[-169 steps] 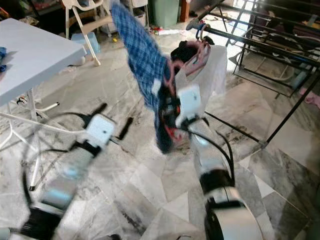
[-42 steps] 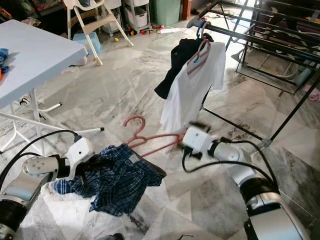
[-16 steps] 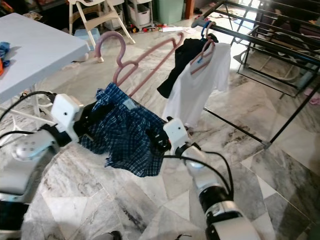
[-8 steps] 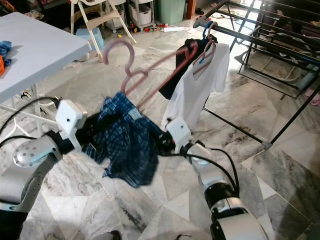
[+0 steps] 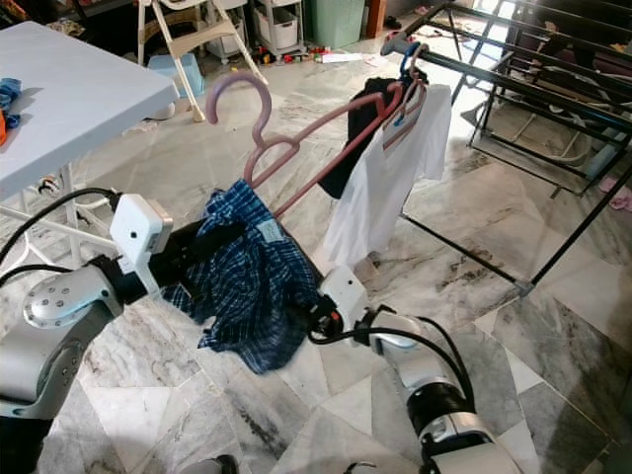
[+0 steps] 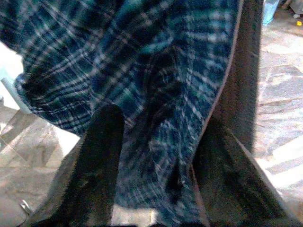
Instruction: Hang hanger
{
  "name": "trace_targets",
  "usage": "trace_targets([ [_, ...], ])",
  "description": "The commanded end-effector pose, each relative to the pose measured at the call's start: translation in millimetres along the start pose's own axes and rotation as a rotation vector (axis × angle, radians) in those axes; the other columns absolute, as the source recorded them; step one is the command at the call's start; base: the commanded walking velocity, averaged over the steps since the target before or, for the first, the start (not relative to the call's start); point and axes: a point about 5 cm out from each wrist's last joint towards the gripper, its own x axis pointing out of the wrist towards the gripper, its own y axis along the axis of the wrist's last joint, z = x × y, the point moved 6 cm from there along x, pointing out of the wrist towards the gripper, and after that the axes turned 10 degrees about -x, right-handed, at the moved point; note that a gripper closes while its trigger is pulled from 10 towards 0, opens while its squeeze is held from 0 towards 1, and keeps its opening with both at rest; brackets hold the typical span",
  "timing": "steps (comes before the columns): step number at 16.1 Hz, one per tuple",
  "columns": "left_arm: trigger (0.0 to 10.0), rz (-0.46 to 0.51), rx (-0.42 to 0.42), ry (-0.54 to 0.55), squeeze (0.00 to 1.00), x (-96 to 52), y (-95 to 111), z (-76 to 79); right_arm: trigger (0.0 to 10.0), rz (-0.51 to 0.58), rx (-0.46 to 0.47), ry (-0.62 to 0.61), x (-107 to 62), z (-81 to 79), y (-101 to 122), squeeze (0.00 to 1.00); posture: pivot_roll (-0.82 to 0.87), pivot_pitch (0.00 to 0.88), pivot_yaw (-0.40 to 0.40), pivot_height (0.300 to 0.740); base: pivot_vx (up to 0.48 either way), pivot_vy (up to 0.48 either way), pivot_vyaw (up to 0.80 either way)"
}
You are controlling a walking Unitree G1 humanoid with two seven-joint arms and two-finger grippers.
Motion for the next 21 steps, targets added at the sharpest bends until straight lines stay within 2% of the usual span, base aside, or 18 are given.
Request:
trace_targets([
  [1,0.0,0.024,0.027,-0.022,0.0,-1.2,13,2.3,0.0,-0.024,0.006,-0.001,-3.5,-0.9,-6,0.0,0.02,0.122,0.012,0.74,0.0,0.0,0.0],
  [3,0.0,0.027,0.031,-0.028,0.0,-1.8,16,2.7,0.0,-0.082,-0.008,-0.019,-10.7,1.9,-19,0.0,0.02,0.123,0.011,0.74,0.0,0.0,0.0],
  [6,0.0,0.033,0.031,-0.035,0.0,-1.0,19,4.2,0.0,-0.116,-0.013,-0.04,-15.7,5.7,-27,0.0,0.02,0.124,0.01,0.74,0.0,0.0,0.0],
  [10,0.0,0.037,0.034,-0.037,0.0,-1.5,23,4.2,0.0,-0.186,-0.068,-0.08,-26.8,16.5,-38,0.0,0.02,0.124,0.009,0.74,0.0,0.0,0.0],
  [12,0.0,0.029,0.04,-0.033,0.0,-4.5,23,1.2,0.0,-0.242,-0.118,-0.137,-41.8,34.8,-45,0.0,0.02,0.121,0.007,0.74,0.0,0.0,0.0],
  [14,0.0,0.019,0.04,-0.033,0.0,-6.6,21,0.5,0.0,-0.25,-0.145,-0.19,-48.5,48.5,-43,0.0,0.02,0.121,0.008,0.74,0.0,0.0,0.0],
  [17,0.0,-0.039,0.023,-0.079,0.0,-12.7,5,10.3,0.0,-0.239,-0.261,-0.425,-64.6,102.7,-16,0.0,0.02,0.115,0.008,0.74,0.0,0.0,0.0],
  [18,0.0,-0.054,0.011,-0.094,0.0,-14.6,0,13.5,0.0,-0.233,-0.293,-0.481,-69.2,116.0,-7,0.0,0.02,0.113,0.009,0.74,0.0,0.0,0.0],
  [21,0.0,-0.164,0.0,-0.14,0.0,-31.6,-27,22.7,0.0,-0.219,-0.392,-0.681,-93.7,161.5,25,0.0,0.02,0.112,0.006,0.74,0.0,0.0,0.0],
])
